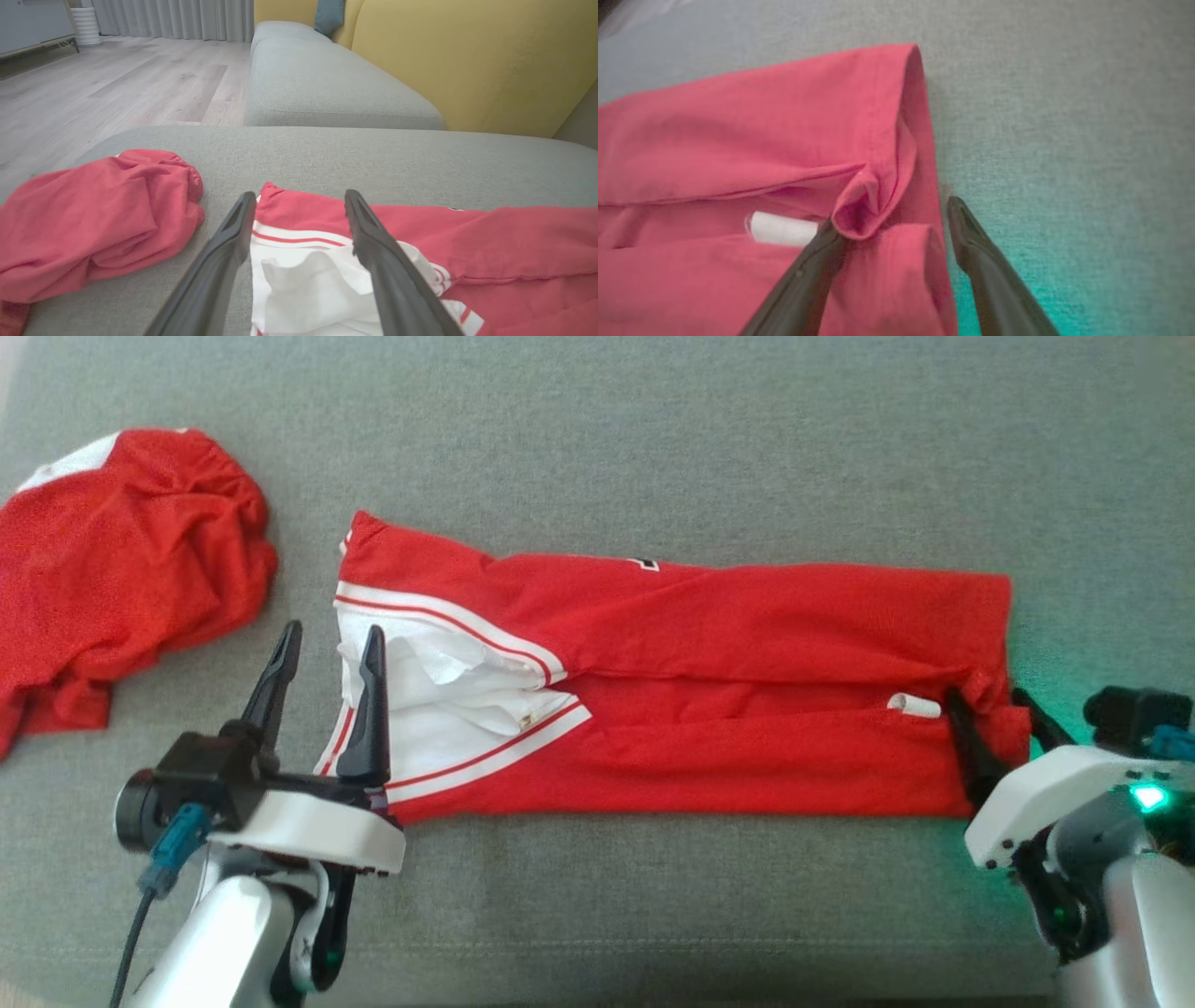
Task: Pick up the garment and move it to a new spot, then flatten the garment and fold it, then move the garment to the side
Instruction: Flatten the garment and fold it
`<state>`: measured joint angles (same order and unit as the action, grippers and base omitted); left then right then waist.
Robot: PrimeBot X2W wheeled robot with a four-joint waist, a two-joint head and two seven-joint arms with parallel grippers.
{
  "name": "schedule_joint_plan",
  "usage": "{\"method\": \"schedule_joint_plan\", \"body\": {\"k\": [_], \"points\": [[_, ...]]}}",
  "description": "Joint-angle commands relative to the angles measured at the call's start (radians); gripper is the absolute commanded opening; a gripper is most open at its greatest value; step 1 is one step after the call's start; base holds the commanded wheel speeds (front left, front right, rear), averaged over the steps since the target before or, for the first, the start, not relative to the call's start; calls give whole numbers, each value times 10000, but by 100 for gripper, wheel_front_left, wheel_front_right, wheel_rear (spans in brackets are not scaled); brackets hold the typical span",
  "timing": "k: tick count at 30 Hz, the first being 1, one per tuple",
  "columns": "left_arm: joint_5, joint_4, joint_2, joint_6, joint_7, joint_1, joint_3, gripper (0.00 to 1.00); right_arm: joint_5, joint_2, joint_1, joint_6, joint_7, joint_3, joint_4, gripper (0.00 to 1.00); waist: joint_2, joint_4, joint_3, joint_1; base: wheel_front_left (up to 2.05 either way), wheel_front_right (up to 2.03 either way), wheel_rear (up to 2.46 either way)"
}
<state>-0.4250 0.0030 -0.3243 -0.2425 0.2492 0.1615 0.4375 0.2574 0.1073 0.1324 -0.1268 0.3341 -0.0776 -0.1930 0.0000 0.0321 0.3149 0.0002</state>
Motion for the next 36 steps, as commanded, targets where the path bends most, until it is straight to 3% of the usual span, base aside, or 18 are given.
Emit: {"method": "schedule_joint_plan", "body": {"k": [1, 8, 9, 10, 11, 12, 19, 29, 33, 36], "points": [[101, -248, -134, 50, 101, 434, -422, 100, 109, 32, 92, -39, 90, 121, 285, 100, 0, 32, 64, -2, 0, 0, 0], [226, -109, -74, 134, 118, 514, -539, 100, 270, -174, -28, -39, 515, 156, 203, 100, 0, 21, 225, -2, 0, 0, 0], [242, -104, -70, 145, 119, 518, -562, 100, 278, -198, -84, -39, 551, 196, 249, 80, 0, 22, 240, -2, 0, 0, 0], [260, -100, -65, 152, 120, 518, -584, 100, 308, -228, -144, -39, 588, 226, 294, 49, 0, 20, 252, -2, 0, 0, 0], [282, -101, -59, 154, 121, 515, -607, 100, 335, -256, -187, -39, 573, 252, 362, 6, 0, 12, 264, -2, 0, 0, 0], [305, -110, -50, 156, 122, 512, -632, 100, 361, -281, -224, -39, 538, 265, 421, 0, 0, 2, 276, -2, 0, 0, 0], [416, -103, 42, 240, 124, 471, -776, 100, 497, -271, -370, -39, -68, -147, 849, 0, 0, -53, 219, -2, 0, 0, 0], [495, 70, 180, 340, 125, 195, -870, 100, 303, 682, -680, -39, -23, -2115, 1881, 0, 0, -143, -293, -2, 0, 0, 0], [498, 132, 211, 362, 125, 99, -850, 100, 260, 612, -673, -39, 318, -2185, 2506, 0, 0, -123, -514, -2, 0, 0, 0], [472, 205, 257, 358, 125, -29, -828, 100, 377, 187, -625, -39, 919, -1485, 3399, 0, 0, -91, -779, -2, 0, 0, 0]]}}
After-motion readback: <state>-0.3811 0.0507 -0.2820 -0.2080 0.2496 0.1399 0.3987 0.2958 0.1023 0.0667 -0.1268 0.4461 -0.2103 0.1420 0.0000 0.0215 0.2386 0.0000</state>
